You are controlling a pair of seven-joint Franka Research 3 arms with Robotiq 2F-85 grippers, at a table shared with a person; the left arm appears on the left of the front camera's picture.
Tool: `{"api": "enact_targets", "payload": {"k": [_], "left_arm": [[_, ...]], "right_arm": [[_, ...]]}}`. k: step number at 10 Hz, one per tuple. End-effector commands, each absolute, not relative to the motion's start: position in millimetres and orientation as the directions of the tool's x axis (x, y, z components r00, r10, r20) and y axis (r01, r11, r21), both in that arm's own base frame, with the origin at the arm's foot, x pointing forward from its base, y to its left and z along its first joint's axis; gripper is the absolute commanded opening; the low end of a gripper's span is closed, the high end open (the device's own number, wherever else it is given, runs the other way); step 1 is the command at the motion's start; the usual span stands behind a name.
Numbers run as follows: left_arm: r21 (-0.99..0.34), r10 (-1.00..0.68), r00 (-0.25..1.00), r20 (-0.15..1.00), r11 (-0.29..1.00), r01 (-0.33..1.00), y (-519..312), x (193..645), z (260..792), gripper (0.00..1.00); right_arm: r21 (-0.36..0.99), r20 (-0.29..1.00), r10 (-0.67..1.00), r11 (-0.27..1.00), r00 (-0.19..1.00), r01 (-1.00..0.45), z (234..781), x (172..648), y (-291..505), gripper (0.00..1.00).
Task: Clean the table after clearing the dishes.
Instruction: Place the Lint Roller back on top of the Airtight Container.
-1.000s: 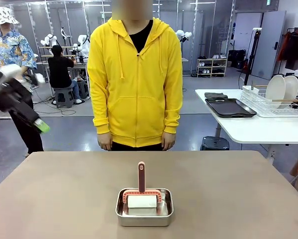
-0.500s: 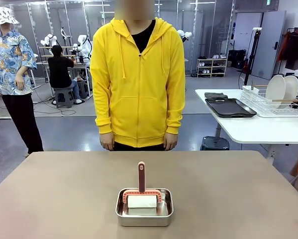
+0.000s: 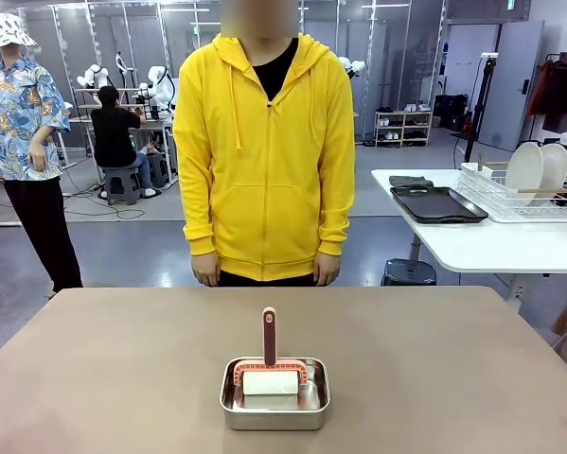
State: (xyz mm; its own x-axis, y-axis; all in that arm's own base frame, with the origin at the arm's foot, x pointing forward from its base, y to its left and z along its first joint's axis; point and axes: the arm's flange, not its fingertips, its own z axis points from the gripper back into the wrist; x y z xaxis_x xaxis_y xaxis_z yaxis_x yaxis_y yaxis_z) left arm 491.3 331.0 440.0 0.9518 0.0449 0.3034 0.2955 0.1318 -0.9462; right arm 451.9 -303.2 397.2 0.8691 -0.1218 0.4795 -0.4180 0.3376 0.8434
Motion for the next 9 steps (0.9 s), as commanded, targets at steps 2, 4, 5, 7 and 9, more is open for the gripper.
{"api": "enact_targets", "payload": {"k": [2, 4, 5, 7, 9], "left_arm": [[-0.962, 0.139, 0.957, 0.254, 0.135, 0.235, 336, 499, 440, 1.00], [-0.953, 0.075, 0.957, 0.279, 0.144, 0.266, 340, 492, 431, 1.00], [-0.953, 0.075, 0.957, 0.279, 0.144, 0.266, 340, 492, 431, 1.00], [-0.953, 0.075, 0.957, 0.279, 0.144, 0.266, 340, 492, 431, 1.00], [-0.953, 0.075, 0.957, 0.279, 0.144, 0.266, 340, 492, 431, 1.00]], "right_arm": [[0.842, 0.487, -0.128, 0.334, 0.864, -0.424, 399, 448, -298, 1.00], [0.842, 0.487, -0.128, 0.334, 0.864, -0.424, 399, 448, -298, 1.00], [0.842, 0.487, -0.128, 0.334, 0.864, -0.424, 399, 448, -298, 1.00], [0.842, 0.487, -0.128, 0.334, 0.864, -0.424, 399, 448, -298, 1.00], [0.842, 0.487, -0.128, 0.334, 0.864, -0.424, 399, 448, -298, 1.00]]}}
